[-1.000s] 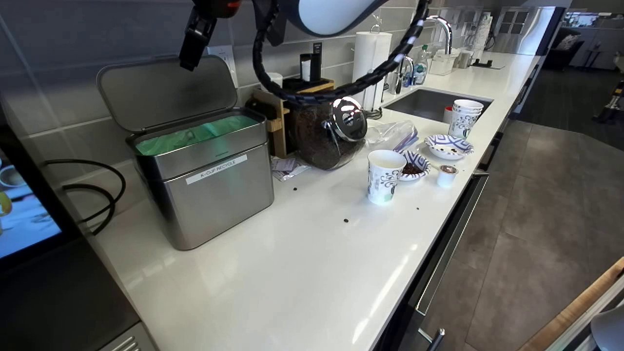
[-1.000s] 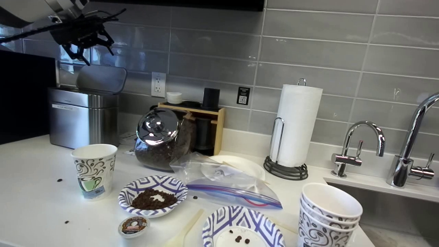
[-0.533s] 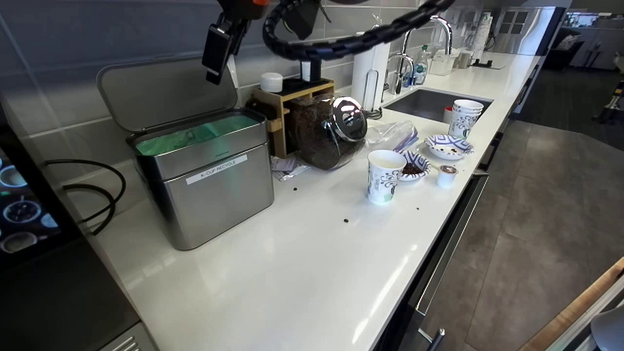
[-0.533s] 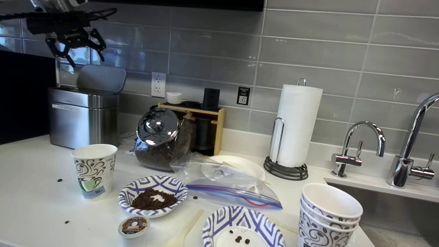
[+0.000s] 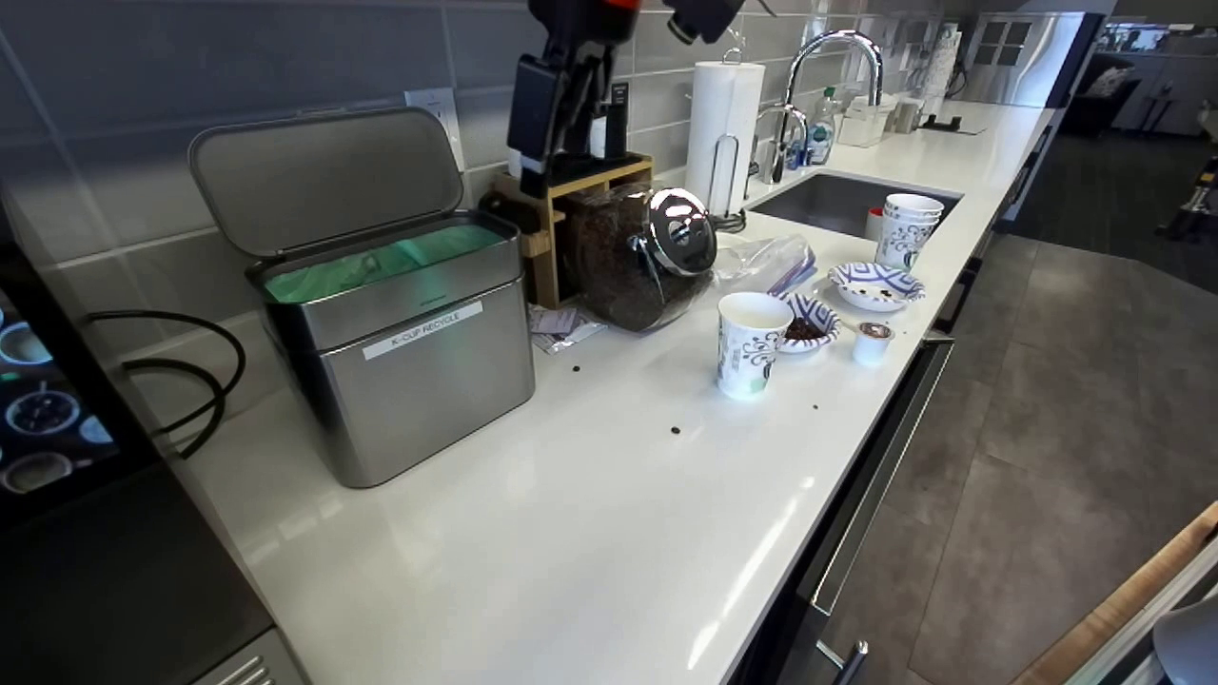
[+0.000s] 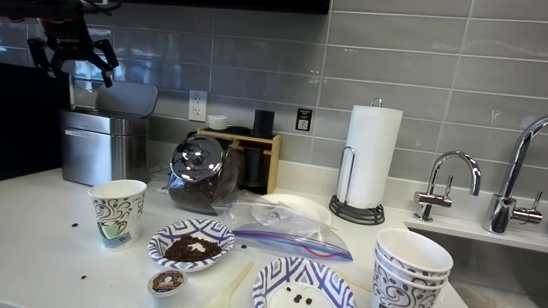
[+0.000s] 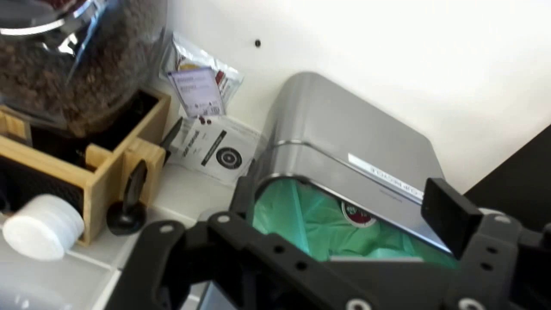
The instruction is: Open the silver bin on the left then put the coffee pod inside the bin.
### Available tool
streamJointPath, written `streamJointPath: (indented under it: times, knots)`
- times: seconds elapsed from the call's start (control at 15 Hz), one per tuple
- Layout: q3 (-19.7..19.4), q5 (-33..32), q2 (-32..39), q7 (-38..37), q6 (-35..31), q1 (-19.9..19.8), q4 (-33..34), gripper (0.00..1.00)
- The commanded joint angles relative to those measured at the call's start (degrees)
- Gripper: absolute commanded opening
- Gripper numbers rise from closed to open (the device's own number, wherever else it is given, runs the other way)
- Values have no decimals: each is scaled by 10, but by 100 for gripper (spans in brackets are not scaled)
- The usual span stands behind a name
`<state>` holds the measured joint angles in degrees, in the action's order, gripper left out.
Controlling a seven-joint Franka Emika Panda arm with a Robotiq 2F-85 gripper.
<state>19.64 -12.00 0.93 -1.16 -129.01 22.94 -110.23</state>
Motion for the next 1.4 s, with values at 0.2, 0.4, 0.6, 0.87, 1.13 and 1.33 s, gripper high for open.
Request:
streamJointPath:
  times: [0.2, 0.4, 0.6, 0.87, 1.13, 1.33]
  knots:
    - [-27, 65, -108, -33, 47, -46, -121, 100]
    - [-45, 74, -135, -43, 41, -67, -166, 100]
    - [-62, 100, -163, -47, 42, -82, -214, 100]
    - [-75, 88, -213, -94, 44, -112, -293, 100]
    - [-71, 90, -174, -63, 45, -109, -245, 100]
    - [-60, 71, -167, -92, 51, -114, -237, 100]
